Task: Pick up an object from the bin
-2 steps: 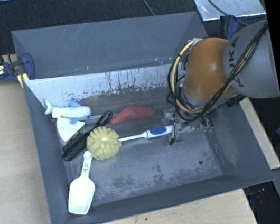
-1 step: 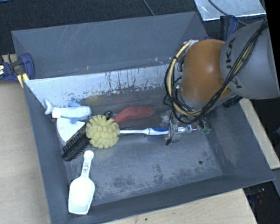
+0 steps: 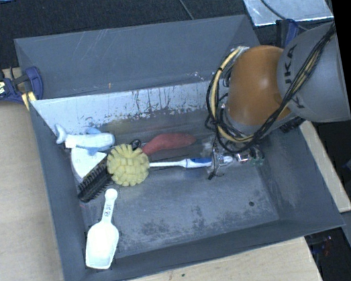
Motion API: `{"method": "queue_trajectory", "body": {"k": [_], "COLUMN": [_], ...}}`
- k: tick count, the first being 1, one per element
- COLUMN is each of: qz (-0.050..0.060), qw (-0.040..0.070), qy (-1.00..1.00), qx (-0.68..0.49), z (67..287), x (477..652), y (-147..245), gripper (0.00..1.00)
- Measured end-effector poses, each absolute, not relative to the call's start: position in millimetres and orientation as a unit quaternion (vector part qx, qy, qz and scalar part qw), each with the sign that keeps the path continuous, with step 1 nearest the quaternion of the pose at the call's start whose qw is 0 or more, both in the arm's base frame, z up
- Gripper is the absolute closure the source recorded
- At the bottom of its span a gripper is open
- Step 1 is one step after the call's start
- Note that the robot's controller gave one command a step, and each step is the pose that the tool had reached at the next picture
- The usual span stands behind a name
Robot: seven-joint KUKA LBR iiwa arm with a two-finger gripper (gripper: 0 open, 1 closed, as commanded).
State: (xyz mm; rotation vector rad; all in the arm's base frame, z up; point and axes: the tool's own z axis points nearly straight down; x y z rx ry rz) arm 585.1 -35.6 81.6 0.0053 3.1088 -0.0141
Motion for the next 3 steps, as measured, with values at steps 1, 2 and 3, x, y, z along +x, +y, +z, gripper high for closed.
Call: {"method": "queue_trajectory", "body": {"k": [1, 2, 3], "qz": [-0.005, -0.005, -0.005], "qw": [0.018, 0.019, 0.015], "qy": [1.000, 1.000, 1.000], "qx": [0.001, 0.000, -0.001], "z": [71, 76, 76], "x": [583.0, 592.5, 590.8], "y": [-25, -14, -14], "gripper": [1.00, 1.00, 0.00]}}
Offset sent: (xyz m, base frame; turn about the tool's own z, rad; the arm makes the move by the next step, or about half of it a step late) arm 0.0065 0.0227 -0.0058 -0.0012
